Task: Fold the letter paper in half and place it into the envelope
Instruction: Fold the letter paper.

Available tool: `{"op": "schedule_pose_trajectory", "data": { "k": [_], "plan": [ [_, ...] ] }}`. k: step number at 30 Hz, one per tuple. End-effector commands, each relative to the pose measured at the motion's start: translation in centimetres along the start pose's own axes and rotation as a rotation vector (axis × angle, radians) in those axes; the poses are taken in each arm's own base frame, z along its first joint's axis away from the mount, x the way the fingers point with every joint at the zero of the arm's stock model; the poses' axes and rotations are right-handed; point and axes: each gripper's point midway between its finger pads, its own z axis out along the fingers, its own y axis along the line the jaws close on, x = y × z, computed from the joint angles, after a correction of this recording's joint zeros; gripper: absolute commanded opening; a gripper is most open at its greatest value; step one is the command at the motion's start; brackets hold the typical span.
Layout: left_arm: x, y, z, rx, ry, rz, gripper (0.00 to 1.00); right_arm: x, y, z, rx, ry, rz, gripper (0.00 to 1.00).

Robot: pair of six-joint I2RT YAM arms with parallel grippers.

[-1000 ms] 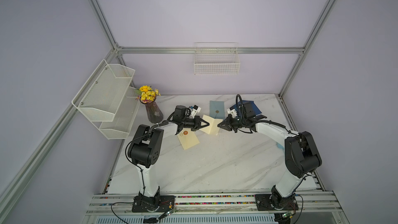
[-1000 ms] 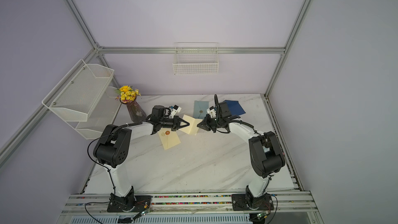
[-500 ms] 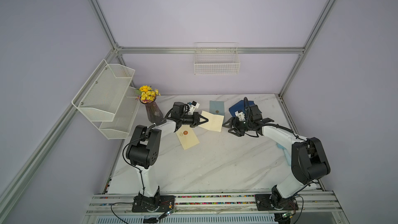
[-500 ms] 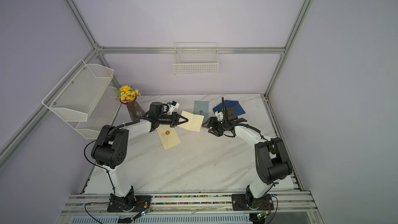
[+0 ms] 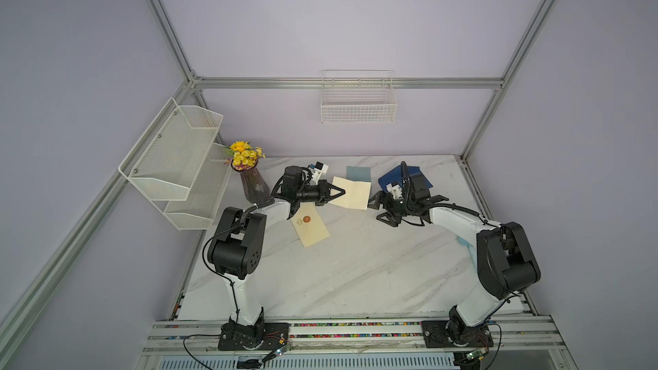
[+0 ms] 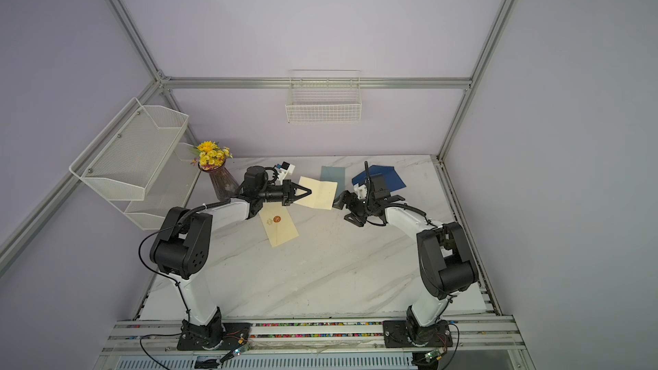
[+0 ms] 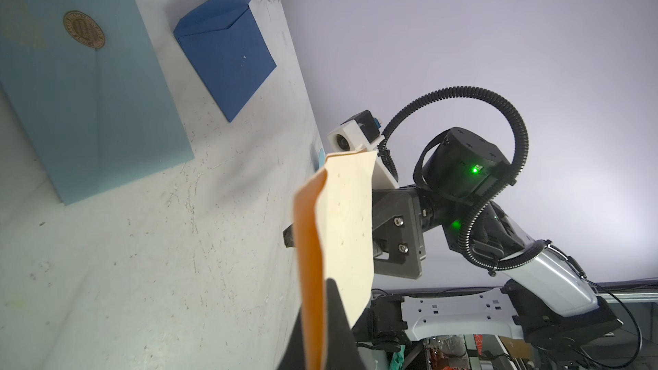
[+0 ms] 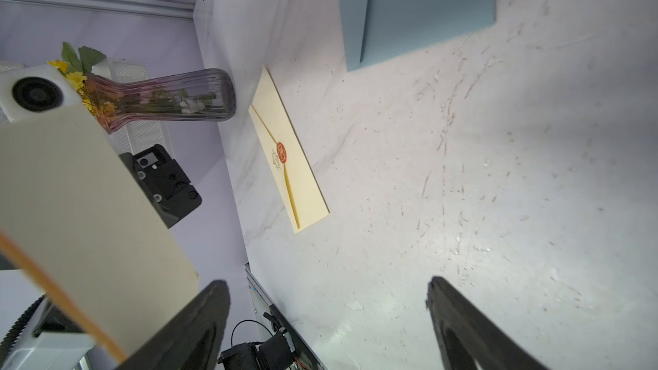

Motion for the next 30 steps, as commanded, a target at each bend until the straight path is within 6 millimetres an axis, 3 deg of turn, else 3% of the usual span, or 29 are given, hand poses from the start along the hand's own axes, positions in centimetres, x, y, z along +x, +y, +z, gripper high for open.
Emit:
{"op": "schedule_pose_trajectory", "data": {
  "k": [1,11,18,21,30],
  "plan": [
    [-0.6,-1.7,0.2,0.067,-0.012,0.042,0.0,-0.5,3.7,0.8,-0.115,0.006,-0.055,0.91],
    [-0.2,-1.7,1.4,0.094,-0.012,0.016,0.0,0.7,7.4,2.4,-0.239,0.047,-0.088,0.91],
    [-0.3,-1.5,1.8,0.132,-0.042,-0.017,0.0,1.7,9.3,2.2,-0.308,0.051,-0.099,0.85],
    [-0.5,-1.7,2.0,0.154,-0.054,-0.027,0.0,1.8,9.4,2.2,-0.322,0.049,-0.093,0.76],
    [-0.7,-1.8,2.0,0.182,-0.075,-0.048,0.08,2.0,9.4,2.0,-0.34,0.038,-0.09,0.31]
  ]
}}
